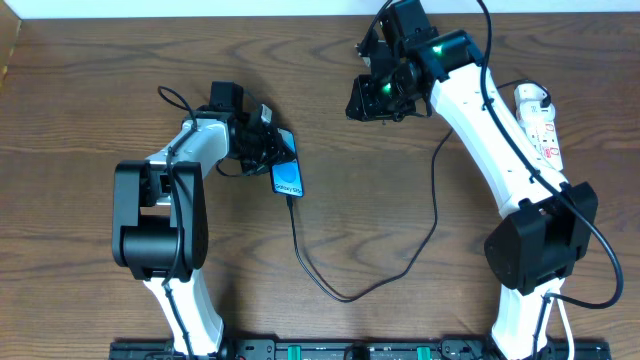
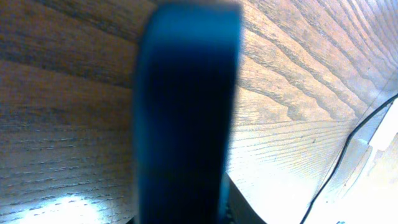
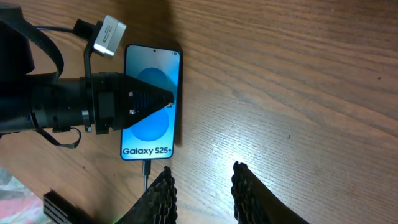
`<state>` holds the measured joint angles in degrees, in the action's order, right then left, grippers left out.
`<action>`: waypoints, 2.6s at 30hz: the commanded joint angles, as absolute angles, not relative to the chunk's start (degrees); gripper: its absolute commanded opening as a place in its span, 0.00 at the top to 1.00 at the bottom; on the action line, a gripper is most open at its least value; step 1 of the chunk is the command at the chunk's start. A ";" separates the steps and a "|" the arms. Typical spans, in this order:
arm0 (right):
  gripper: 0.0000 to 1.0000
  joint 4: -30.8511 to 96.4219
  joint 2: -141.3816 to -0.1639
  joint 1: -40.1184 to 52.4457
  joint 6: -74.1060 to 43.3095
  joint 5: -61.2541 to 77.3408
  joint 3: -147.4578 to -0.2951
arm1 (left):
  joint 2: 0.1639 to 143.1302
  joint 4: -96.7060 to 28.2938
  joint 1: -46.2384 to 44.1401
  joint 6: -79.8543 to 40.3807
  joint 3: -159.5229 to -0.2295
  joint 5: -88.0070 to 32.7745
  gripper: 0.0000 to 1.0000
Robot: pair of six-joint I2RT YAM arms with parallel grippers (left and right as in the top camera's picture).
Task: Plug charger to phone and switch on socket
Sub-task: 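Lower the phone flat onto the table with the left gripper and release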
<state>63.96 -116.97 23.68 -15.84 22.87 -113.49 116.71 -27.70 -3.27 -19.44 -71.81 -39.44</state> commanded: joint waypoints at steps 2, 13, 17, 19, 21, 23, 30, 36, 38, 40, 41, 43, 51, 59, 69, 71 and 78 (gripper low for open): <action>0.70 64.10 -115.39 23.68 -14.92 22.57 -114.37 | 116.81 -28.03 -3.09 -19.09 -72.20 -39.31 0.77; 0.70 64.12 -115.39 23.68 -14.92 22.57 -114.37 | 116.81 -28.03 -3.09 -19.09 -72.20 -39.31 0.69; 0.70 64.12 -115.39 23.68 -14.92 22.57 -114.37 | 116.81 -28.03 -3.09 -19.09 -72.20 -37.95 0.70; 0.70 64.12 -115.39 23.68 -14.92 22.57 -114.37 | 116.81 -28.03 -3.07 -19.09 -72.20 -37.80 0.69; 0.71 64.12 -115.39 23.68 -14.92 22.57 -114.37 | 116.81 -28.03 -3.09 -19.09 -72.20 -37.56 0.69; 0.71 64.12 -115.39 23.66 -14.92 22.52 -114.37 | 116.81 -28.08 -3.09 -19.11 -72.20 -36.73 0.68; 0.70 64.14 -115.39 23.68 -14.90 22.37 -114.37 | 116.81 -28.32 -3.09 -19.09 -72.20 -34.26 0.68; 0.70 64.16 -115.39 23.66 -14.90 22.37 -114.37 | 116.81 -28.51 -3.09 -19.09 -72.20 -31.38 0.64; 0.70 64.18 -115.39 23.68 -14.90 22.37 -114.37 | 116.81 -28.69 -3.09 -19.09 -72.20 -30.44 0.64; 0.70 64.20 -115.39 23.66 -14.90 22.37 -114.37 | 116.81 -28.71 -3.07 -19.09 -72.20 -30.26 0.64; 0.70 64.23 -115.39 23.66 -14.90 22.37 -114.37 | 116.81 -28.71 -3.07 -19.07 -72.20 -30.24 0.64; 0.70 64.25 -115.39 23.66 -14.90 22.37 -114.37 | 116.81 -28.73 -3.09 -19.09 -72.20 -29.30 0.64; 0.70 64.38 -115.39 23.68 -14.90 21.93 -114.37 | 116.81 -30.00 -3.09 -19.07 -72.20 -23.24 0.63; 0.70 64.88 -115.39 23.68 -14.90 21.30 -114.37 | 116.81 -30.00 -3.09 -19.07 -72.20 -21.43 0.63; 0.70 65.41 -115.39 23.66 -14.17 21.10 -114.37 | 116.03 -30.17 -2.31 -19.05 -72.77 -17.23 0.63; 0.70 65.41 -115.39 23.66 -13.58 21.08 -114.37 | 115.00 -30.89 -1.67 -19.05 -73.71 -17.23 0.63; 0.70 65.65 -115.39 23.42 -12.47 20.88 -114.37 | 105.82 -32.40 0.40 -18.63 -74.89 -17.26 0.63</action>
<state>65.41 -116.97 23.68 -14.22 21.15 -113.49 112.49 -31.88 -0.64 -19.42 -73.41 -19.11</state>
